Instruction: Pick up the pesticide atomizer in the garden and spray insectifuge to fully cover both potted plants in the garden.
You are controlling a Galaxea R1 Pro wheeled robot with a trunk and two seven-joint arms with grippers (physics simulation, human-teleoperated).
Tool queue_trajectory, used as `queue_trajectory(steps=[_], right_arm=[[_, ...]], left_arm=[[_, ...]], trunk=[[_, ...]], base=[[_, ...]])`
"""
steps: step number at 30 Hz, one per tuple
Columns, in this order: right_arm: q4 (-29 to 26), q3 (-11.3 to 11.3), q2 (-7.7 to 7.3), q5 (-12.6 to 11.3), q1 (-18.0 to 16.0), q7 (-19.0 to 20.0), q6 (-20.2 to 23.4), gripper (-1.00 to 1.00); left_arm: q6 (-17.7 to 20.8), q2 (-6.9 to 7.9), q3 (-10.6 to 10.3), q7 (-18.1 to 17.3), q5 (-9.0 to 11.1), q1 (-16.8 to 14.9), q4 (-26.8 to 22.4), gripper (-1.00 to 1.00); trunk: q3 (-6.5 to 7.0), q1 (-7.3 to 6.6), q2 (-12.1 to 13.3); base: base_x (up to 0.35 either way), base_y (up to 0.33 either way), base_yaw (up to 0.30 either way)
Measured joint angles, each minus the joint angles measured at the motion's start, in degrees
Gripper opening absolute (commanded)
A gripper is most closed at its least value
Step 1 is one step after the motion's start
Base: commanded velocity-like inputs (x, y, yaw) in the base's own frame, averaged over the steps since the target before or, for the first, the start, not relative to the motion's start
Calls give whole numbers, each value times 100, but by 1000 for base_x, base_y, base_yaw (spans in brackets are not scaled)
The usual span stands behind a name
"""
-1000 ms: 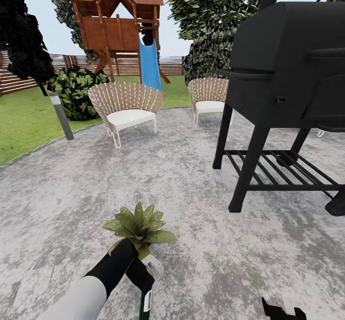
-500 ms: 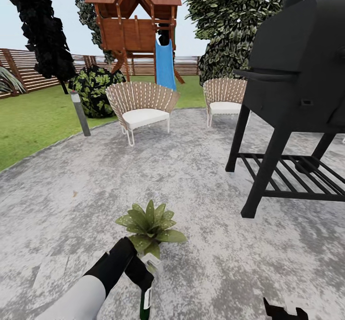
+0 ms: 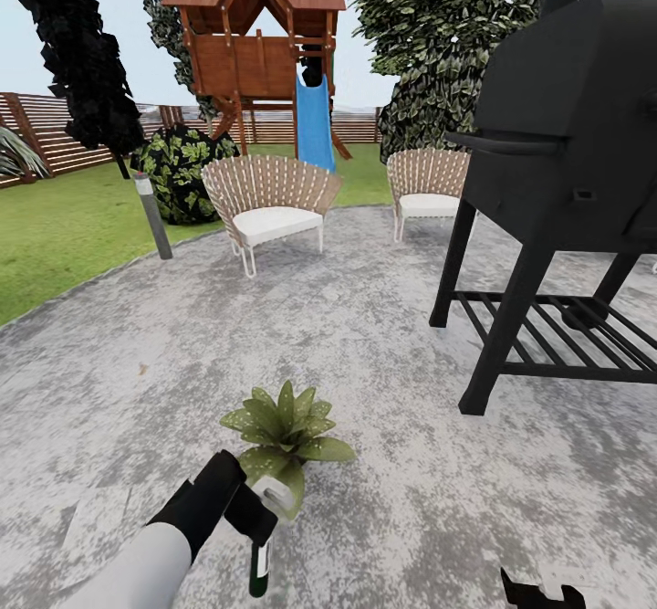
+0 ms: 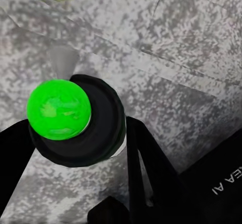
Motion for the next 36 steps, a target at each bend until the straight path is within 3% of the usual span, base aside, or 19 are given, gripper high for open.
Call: queue_trajectory(steps=[6, 11, 13, 17, 18, 19, 23, 36], right_arm=[[0, 0, 0, 1, 0, 0, 0, 100], [0, 0, 0, 3, 0, 0, 0, 100], [0, 0, 0, 3, 0, 0, 0, 100], [0, 0, 0, 5, 0, 0, 0, 100], [0, -1, 0, 6, 0, 0, 0, 100], [0, 0, 0, 6, 0, 0, 0, 100], [2, 0, 0, 6, 0, 0, 0, 100], [4, 0, 0, 6, 0, 0, 0, 100]], left_arm=[[6, 12, -1, -6, 18, 5, 1, -100], [40, -275, 7, 4, 54, -87, -82, -100], [178, -315, 4, 13, 9, -112, -87, -100], [547, -224, -20, 22, -110, -67, -22, -100], [593, -12, -16, 4, -449, 36, 63, -100], [571, 46, -14, 5, -521, 89, 124, -100], [373, 27, -81, 202, -620, 349, 327, -100], [341, -139, -70, 269, -549, 367, 313, -100]], trunk=[[0, 0, 0], [0, 0, 0], [0, 0, 0], [0, 0, 0], [-1, 0, 0], [0, 0, 0], [0, 0, 0], [0, -1, 0]], base=[[0, 0, 0], [0, 0, 0], [0, 0, 0], [0, 0, 0], [0, 0, 0], [0, 0, 0], [0, 0, 0], [86, 0, 0]])
